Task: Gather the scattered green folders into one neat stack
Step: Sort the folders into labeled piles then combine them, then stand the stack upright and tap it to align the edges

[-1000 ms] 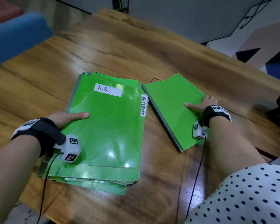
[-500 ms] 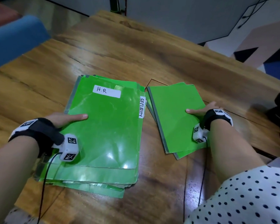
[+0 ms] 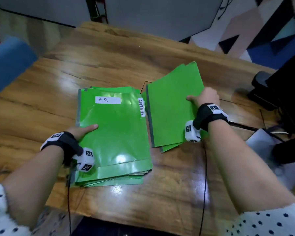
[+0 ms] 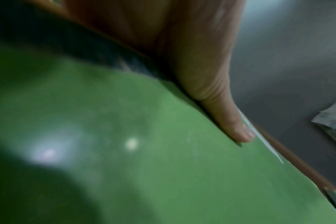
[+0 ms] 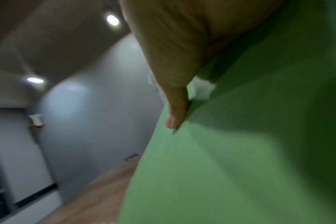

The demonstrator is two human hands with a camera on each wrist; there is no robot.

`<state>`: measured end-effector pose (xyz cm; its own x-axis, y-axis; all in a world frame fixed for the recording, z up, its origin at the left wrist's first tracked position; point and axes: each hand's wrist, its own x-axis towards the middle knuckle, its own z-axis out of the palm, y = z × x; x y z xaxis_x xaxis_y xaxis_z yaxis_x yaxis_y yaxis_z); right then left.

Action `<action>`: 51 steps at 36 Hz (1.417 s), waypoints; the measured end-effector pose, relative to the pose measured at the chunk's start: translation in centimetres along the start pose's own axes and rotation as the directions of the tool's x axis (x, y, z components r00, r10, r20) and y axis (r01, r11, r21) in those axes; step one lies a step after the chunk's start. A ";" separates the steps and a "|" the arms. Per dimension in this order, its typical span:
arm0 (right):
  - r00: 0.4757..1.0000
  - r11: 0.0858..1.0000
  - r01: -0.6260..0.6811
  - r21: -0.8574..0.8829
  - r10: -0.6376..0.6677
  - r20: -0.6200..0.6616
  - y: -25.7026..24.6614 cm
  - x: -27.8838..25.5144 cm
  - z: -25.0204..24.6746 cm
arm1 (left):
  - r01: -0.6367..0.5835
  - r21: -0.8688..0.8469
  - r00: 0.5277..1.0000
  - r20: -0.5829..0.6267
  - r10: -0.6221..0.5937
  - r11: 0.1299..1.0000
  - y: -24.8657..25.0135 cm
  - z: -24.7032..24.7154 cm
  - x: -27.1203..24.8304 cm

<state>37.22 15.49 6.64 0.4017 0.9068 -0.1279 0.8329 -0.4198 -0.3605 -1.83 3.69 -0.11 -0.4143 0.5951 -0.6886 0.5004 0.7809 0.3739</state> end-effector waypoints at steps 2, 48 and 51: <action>0.991 0.996 0.093 -0.018 -0.094 -0.095 -1.9 -1.5 -2.7 | 0.000 -0.002 1.000 0.024 0.000 1.000 -0.1 0.5 -0.9; 0.792 0.707 -0.485 0.515 0.105 0.602 3.3 -9.5 5.9 | -0.284 -0.430 0.958 -0.085 0.274 0.857 6.4 6.2 -6.3; 0.857 0.571 -0.465 0.677 0.097 0.506 3.6 -8.5 5.0 | -0.406 -0.431 0.909 -0.098 0.405 0.806 8.0 5.3 -7.0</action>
<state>34.93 6.42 1.83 0.2324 0.7556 -0.6124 0.0310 -0.6351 -0.7718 9.09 4.73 4.45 -0.2483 0.8759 -0.4136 0.2442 0.4698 0.8483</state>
